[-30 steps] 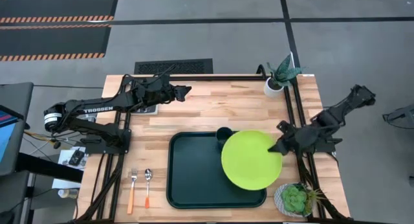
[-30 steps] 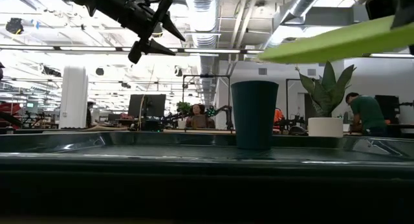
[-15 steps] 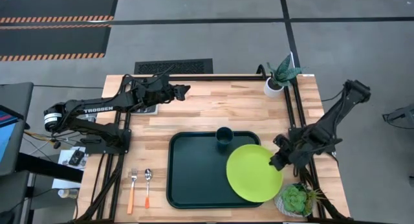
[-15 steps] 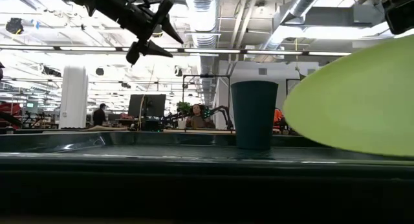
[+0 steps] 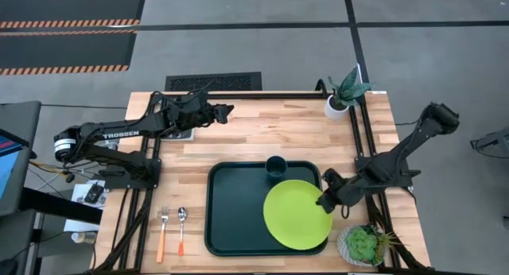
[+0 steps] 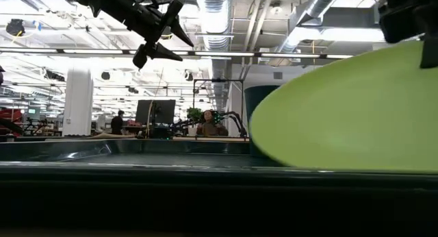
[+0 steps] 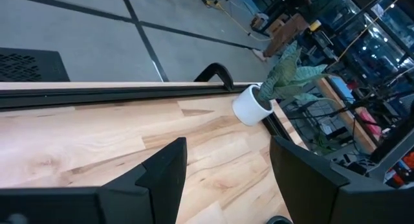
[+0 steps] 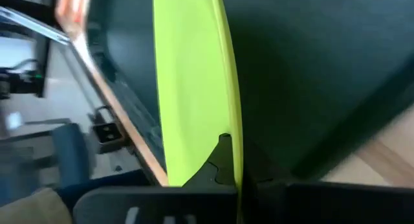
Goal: Pick and place plate/cup/fork/spoon on tray
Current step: Put the green plate on the black tray
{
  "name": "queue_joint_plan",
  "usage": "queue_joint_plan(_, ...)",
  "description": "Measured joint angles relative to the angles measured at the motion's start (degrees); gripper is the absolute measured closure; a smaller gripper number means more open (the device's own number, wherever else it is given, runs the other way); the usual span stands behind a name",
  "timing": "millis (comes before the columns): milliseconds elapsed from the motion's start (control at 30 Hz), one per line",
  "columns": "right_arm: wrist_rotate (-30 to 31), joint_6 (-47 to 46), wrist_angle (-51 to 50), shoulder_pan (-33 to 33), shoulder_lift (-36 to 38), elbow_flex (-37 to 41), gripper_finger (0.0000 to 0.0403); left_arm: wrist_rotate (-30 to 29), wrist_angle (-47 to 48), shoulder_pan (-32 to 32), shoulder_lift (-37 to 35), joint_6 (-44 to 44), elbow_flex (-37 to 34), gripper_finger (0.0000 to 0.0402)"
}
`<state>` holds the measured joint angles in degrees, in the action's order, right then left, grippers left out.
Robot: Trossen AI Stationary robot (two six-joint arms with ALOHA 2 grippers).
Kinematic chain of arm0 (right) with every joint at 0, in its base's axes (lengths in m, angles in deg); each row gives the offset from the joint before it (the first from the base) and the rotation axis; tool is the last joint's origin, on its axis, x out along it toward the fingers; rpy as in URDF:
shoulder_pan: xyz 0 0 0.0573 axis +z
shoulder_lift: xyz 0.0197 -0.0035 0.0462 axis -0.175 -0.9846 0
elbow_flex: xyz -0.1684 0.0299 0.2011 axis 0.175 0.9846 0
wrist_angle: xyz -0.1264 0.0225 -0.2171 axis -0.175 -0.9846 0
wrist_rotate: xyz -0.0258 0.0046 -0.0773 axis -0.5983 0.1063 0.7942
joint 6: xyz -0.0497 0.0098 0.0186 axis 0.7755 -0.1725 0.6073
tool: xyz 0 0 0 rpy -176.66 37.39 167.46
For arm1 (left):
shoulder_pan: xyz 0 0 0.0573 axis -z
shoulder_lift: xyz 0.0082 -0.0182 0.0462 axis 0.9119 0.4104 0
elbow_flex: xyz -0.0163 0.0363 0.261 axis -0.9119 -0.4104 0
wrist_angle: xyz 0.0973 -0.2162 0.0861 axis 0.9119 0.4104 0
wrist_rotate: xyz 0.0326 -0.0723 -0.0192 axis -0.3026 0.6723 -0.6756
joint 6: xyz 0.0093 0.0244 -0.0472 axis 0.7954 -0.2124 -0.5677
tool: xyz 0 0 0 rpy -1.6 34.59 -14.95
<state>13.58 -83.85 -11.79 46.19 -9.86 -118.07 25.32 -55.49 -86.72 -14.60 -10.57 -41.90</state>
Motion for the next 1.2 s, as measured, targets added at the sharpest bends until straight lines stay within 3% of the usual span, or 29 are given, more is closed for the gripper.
queue_joint_plan(200,0.98,-2.76,26.07,1.50,-0.90,11.25,0.0401,0.11,1.59,0.00,-0.01,0.02,-0.02,0.0194)
queue_joint_plan(533,2.20,-2.69,51.88,1.58,-0.42,24.32,0.0401,-0.10,1.42,0.02,-0.02,-0.17,-0.02,0.0194)
queue_joint_plan(733,4.07,-9.49,44.96,1.58,-0.51,25.53,0.0401,-0.04,1.44,0.02,-0.02,-0.65,-0.02,0.0194)
queue_joint_plan(1200,3.90,-11.78,37.07,1.25,-0.44,25.42,0.0401,-1.16,1.46,0.01,-0.01,-0.79,-0.02,0.0194)
